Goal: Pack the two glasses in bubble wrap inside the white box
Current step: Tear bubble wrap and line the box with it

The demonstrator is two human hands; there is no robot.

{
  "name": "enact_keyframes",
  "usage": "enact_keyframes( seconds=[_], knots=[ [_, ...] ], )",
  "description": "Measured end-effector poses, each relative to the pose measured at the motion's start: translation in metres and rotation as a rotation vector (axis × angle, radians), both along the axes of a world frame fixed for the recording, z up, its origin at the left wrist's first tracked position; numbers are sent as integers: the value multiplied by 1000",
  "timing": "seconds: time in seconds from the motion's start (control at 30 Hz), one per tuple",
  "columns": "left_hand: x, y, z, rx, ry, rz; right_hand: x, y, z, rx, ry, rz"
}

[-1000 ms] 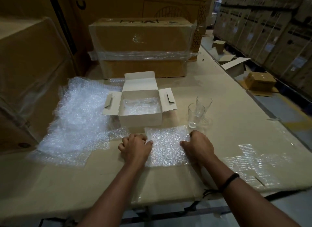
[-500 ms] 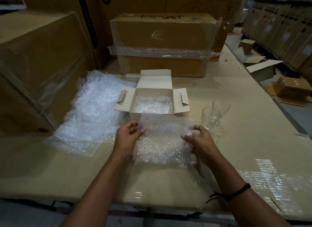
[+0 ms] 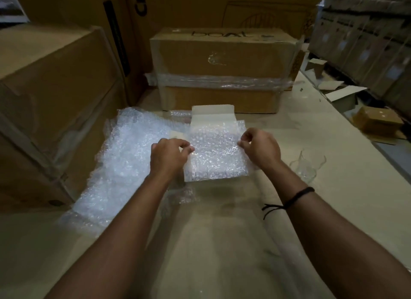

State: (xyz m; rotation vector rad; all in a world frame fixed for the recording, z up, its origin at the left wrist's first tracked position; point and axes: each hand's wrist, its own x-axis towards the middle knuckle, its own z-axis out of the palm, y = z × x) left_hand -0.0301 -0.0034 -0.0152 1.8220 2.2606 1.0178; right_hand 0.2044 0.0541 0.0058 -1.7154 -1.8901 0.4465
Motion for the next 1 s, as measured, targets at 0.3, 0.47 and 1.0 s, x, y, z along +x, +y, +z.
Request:
enact_keyframes(
  seconds=[0.3,0.47,1.0],
  knots=[
    [-20,50,0,-259,549,-298,-17,40,-6,-69,-472,138],
    [-32,63,7,-229,554,-415,-21,40,11,-214,-714,301],
    [2,89,-12,-643,945,-642,-55,64,-22,-291,-1213,603]
  ],
)
